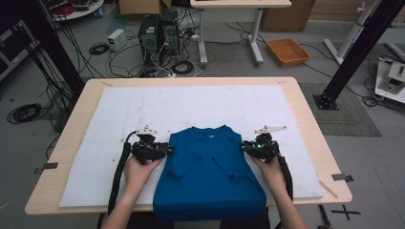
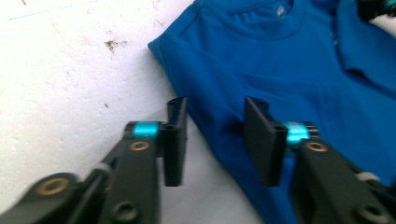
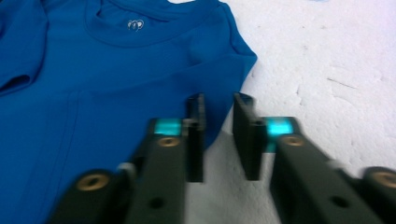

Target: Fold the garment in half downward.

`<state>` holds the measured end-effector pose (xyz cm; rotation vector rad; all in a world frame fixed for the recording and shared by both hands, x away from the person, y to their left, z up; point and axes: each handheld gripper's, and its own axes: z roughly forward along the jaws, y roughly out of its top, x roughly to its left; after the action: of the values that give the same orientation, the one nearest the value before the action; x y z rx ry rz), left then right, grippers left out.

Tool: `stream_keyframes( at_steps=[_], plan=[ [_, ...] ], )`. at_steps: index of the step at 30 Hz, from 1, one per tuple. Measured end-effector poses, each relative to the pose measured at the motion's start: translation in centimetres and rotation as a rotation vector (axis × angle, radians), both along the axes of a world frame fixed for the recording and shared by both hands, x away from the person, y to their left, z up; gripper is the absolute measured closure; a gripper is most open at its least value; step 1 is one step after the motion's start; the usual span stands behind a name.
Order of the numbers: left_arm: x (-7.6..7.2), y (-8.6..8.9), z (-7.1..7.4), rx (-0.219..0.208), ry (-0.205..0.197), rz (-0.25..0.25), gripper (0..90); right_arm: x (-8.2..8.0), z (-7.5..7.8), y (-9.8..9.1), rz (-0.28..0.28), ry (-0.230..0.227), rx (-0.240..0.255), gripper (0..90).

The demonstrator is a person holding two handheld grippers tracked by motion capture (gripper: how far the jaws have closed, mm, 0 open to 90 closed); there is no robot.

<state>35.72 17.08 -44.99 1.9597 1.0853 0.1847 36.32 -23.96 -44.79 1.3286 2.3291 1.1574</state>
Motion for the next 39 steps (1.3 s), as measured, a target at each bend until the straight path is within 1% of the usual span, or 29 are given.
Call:
stream_keyframes(
  at_steps=[1, 2, 5, 6, 9, 11, 12, 13, 14, 15, 16, 17, 18, 19, 20, 21, 22, 23, 24, 25, 26, 28, 30, 31, 32, 33, 35, 38, 39],
  plan=[
    [0.0, 0.0, 0.1, 0.013, -0.009, -0.001, 65.8, -0.1, -0.1, 0.1, 0.007, -0.007, -0.006, 84.6],
    [-0.1, -0.1, 0.1, 0.01, -0.013, 0.002, 70.3, -0.1, 0.0, 0.1, 0.009, -0.019, -0.016, 88.3],
    [-0.3, 0.1, 0.3, 0.024, -0.022, 0.004, 78.8, -0.3, 0.3, -0.3, -0.018, -0.043, -0.017, 89.6],
    [-0.4, 0.1, 0.3, 0.027, -0.026, 0.013, 79.9, -0.3, 0.4, -0.5, -0.023, -0.049, -0.016, 89.6],
    [-0.5, 0.5, 0.3, 0.022, -0.016, 0.038, 79.9, -0.3, 0.5, -1.1, -0.044, -0.048, -0.018, 89.9],
    [-0.5, 0.8, 0.3, 0.016, -0.012, 0.059, 76.0, -0.3, 0.5, -1.4, -0.062, -0.052, -0.018, 89.0],
    [-0.5, 0.9, 0.3, 0.012, -0.01, 0.071, 72.1, -0.3, 0.6, -1.6, -0.063, -0.051, -0.006, 85.2],
    [-0.5, 1.0, 0.4, 0.005, -0.008, 0.082, 66.1, -0.2, 0.6, -1.8, -0.064, -0.047, 0.003, 79.0],
    [-0.5, 1.0, 0.4, 0.005, -0.008, 0.082, 60.1, -0.2, 0.6, -1.8, -0.064, -0.047, 0.003, 79.0],
    [-0.2, 1.1, 0.3, -0.063, -0.016, 0.066, 56.0, -0.1, 0.6, -2.0, -0.059, -0.029, 0.065, 72.0],
    [-0.1, 0.9, 0.3, -0.07, -0.019, 0.065, 54.1, 0.0, 0.5, -2.0, -0.056, -0.025, 0.077, 68.7],
    [0.0, 0.7, 0.2, -0.066, -0.013, 0.065, 51.2, 0.2, 0.4, -1.8, -0.051, 0.0, 0.092, 66.4],
    [0.2, 0.5, 0.1, -0.062, -0.004, 0.058, 51.0, 0.3, 0.2, -1.6, -0.041, 0.016, 0.099, 66.8],
    [0.2, 0.3, 0.0, -0.049, 0.002, 0.057, 51.4, 0.4, 0.0, -1.3, -0.03, 0.025, 0.087, 70.3],
    [0.2, 0.1, -0.1, -0.032, 0.005, 0.051, 56.2, 0.4, -0.2, -1.0, -0.02, 0.026, 0.065, 79.4],
    [0.2, 0.1, -0.1, -0.032, 0.005, 0.051, 66.7, 0.4, -0.2, -1.0, -0.02, 0.026, 0.065, 79.4],
    [0.2, 0.0, -0.1, 0.006, -0.013, 0.041, 74.8, 0.2, -0.2, -0.8, -0.016, 0.005, 0.02, 88.9],
    [0.2, 0.0, -0.1, 0.006, -0.013, 0.041, 78.7, 0.2, 0.0, -0.9, -0.023, -0.007, 0.01, 89.0],
    [0.1, 0.1, -0.1, 0.001, -0.015, 0.045, 78.7, 0.2, 0.0, -0.9, -0.023, -0.007, 0.01, 89.0],
    [0.1, 0.3, 0.1, -0.005, -0.02, 0.059, 81.3, 0.1, 0.2, -1.3, -0.055, -0.021, 0.001, 88.9],
    [0.1, 0.4, 0.1, -0.007, -0.016, 0.064, 81.1, 0.1, 0.2, -1.5, -0.054, -0.015, 0.01, 88.8],
    [0.2, 0.5, 0.1, -0.006, -0.013, 0.086, 74.7, 0.1, 0.2, -1.8, -0.06, -0.016, 0.011, 87.0],
    [0.2, 0.6, 0.2, -0.006, -0.014, 0.09, 73.7, 0.1, 0.3, -1.9, -0.067, -0.019, 0.012, 86.4],
    [0.2, 0.8, 0.3, -0.009, -0.018, 0.109, 68.5, 0.1, 0.5, -2.3, -0.083, -0.024, 0.018, 81.4],
    [0.4, 0.9, 0.3, -0.029, -0.02, 0.116, 61.1, 0.2, 0.5, -2.4, -0.091, -0.021, 0.027, 78.0],
    [0.5, 1.0, 0.2, -0.05, -0.013, 0.111, 57.5, 0.3, 0.5, -2.6, -0.089, -0.015, 0.045, 75.9],
    [0.6, 1.1, 0.2, -0.058, -0.009, 0.109, 53.8, 0.5, 0.4, -2.6, -0.092, -0.012, 0.076, 69.2],
    [1.0, 0.6, -0.2, -0.052, 0.006, 0.097, 53.3, 1.0, -0.1, -2.1, -0.085, 0.014, 0.082, 69.6],
    [0.9, 0.4, -0.2, -0.039, 0.0, 0.098, 53.3, 1.0, -0.1, -2.1, -0.085, 0.014, 0.082, 69.6]
  ],
)
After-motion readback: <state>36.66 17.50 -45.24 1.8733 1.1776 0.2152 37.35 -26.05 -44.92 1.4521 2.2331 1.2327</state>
